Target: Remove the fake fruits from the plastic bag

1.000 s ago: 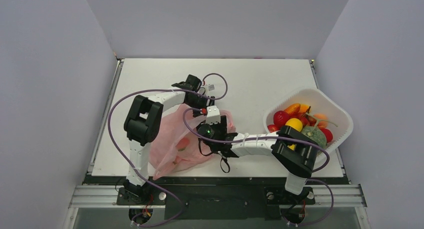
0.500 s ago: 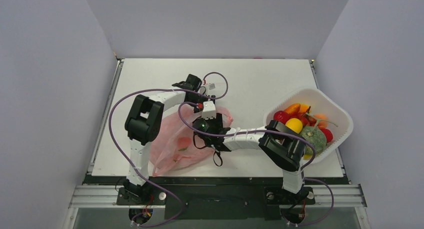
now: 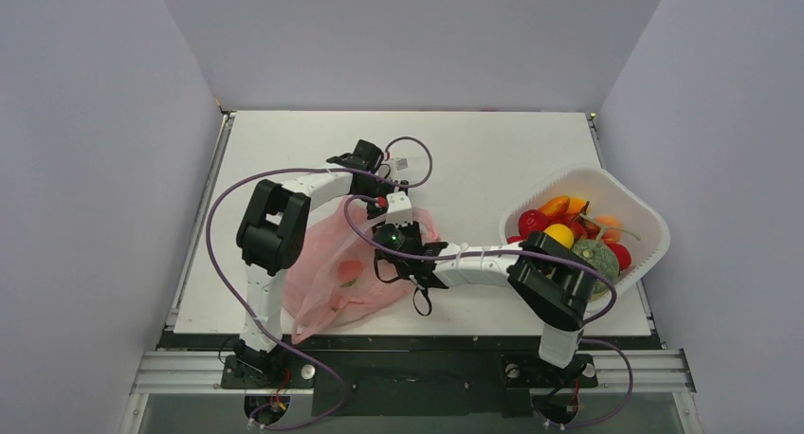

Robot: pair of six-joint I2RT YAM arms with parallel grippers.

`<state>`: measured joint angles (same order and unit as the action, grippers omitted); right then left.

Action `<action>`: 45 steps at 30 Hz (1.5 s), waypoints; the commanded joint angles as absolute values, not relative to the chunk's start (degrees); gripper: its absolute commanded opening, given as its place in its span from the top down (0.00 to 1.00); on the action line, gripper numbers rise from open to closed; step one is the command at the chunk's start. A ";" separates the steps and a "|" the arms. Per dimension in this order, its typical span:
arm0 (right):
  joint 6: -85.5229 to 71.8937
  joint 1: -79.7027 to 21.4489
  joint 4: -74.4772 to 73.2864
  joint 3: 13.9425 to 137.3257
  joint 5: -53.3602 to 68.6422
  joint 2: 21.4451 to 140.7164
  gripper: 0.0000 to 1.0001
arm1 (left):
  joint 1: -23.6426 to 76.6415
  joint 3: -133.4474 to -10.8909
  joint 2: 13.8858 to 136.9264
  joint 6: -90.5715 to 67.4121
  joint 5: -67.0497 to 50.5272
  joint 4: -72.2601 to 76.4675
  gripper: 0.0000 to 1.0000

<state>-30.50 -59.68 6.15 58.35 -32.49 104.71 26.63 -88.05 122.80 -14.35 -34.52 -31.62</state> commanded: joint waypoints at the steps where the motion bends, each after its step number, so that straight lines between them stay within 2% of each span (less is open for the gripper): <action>1: -29.94 -59.68 4.94 56.97 -28.66 98.16 0.83 | 25.33 -88.93 120.30 -12.87 -30.33 -34.91 0.42; 4: -30.30 -59.85 3.65 57.18 -25.55 95.90 0.92 | 24.71 -88.74 118.66 -12.33 -28.26 -35.00 0.42; 7: -30.36 -60.23 2.79 57.35 -24.27 94.64 0.95 | 23.88 -88.68 117.80 -12.34 -28.24 -34.88 0.42; 9: -30.29 -60.51 2.23 57.40 -24.58 94.61 0.89 | 23.73 -88.42 117.82 -12.51 -29.14 -34.55 0.41; 10: -30.43 -60.49 1.92 57.35 -25.46 94.72 0.81 | 23.73 -88.42 118.06 -12.51 -30.27 -34.46 0.41; 12: -30.68 -60.12 1.90 57.27 -25.74 95.22 0.72 | 23.93 -88.87 118.86 -12.46 -31.88 -34.76 0.42; 19: -32.64 -59.14 3.77 59.00 -24.19 100.01 0.45 | 25.02 -88.82 120.97 -13.47 -33.54 -34.74 0.42; 27: -30.54 -56.88 7.02 61.33 -25.38 106.75 0.36 | 25.84 -89.38 123.36 -13.52 -34.84 -35.34 0.42; 34: -29.30 -56.18 12.93 60.74 -27.01 107.74 0.26 | 26.84 -90.28 125.40 -13.05 -36.10 -36.46 0.44; 41: -29.17 -54.60 15.80 62.62 -23.21 110.54 0.26 | 26.89 -90.13 125.16 -12.80 -36.49 -36.74 0.45; 45: -28.93 -54.45 13.33 63.58 -23.09 111.35 0.29 | 26.77 -90.52 125.03 -12.51 -35.84 -37.20 0.45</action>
